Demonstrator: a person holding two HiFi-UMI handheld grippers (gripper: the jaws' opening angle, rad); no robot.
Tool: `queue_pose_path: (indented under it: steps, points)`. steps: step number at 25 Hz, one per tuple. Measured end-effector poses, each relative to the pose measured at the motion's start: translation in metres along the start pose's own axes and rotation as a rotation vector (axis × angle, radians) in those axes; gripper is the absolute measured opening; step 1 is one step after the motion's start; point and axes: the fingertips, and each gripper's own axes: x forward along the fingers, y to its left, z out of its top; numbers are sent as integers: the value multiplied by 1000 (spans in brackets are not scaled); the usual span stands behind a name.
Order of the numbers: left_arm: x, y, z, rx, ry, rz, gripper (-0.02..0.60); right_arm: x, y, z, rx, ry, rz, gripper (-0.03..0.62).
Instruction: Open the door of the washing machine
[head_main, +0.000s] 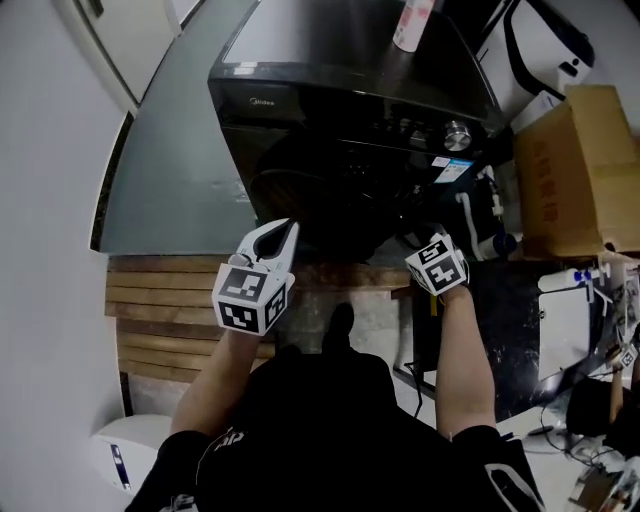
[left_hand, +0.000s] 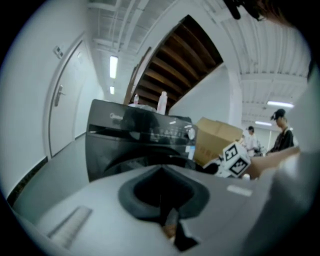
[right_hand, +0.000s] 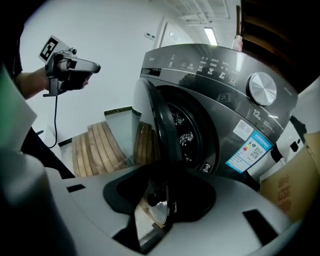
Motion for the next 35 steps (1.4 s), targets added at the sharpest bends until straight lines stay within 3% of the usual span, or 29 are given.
queue_pose_path:
  steps: [8, 10, 13, 17, 21, 24, 35]
  points:
    - [-41, -33, -46, -21, 81, -119, 15, -34, 78, -8, 85, -59, -102, 127]
    - [-49, -42, -55, -28, 94, -148, 30, -42, 100, -9, 86, -60, -90, 113]
    - [-57, -56, -65, -38, 117, -189, 113, -54, 130, -5, 66, -69, -51, 107]
    - [-69, -69, -73, -50, 123, -202, 159, -76, 170, 4, 14, -106, 46, 125]
    - [-79, -73, -77, -40, 115, -174, 197, -101, 204, 26, -35, -216, 164, 117]
    - [-89, -71, -87, -34, 136, -134, 224, -113, 219, 33, -44, -275, 203, 112]
    - [-122, -64, -123, -38, 194, 61, 239, -160, 284, 14, -19, -411, 434, 106]
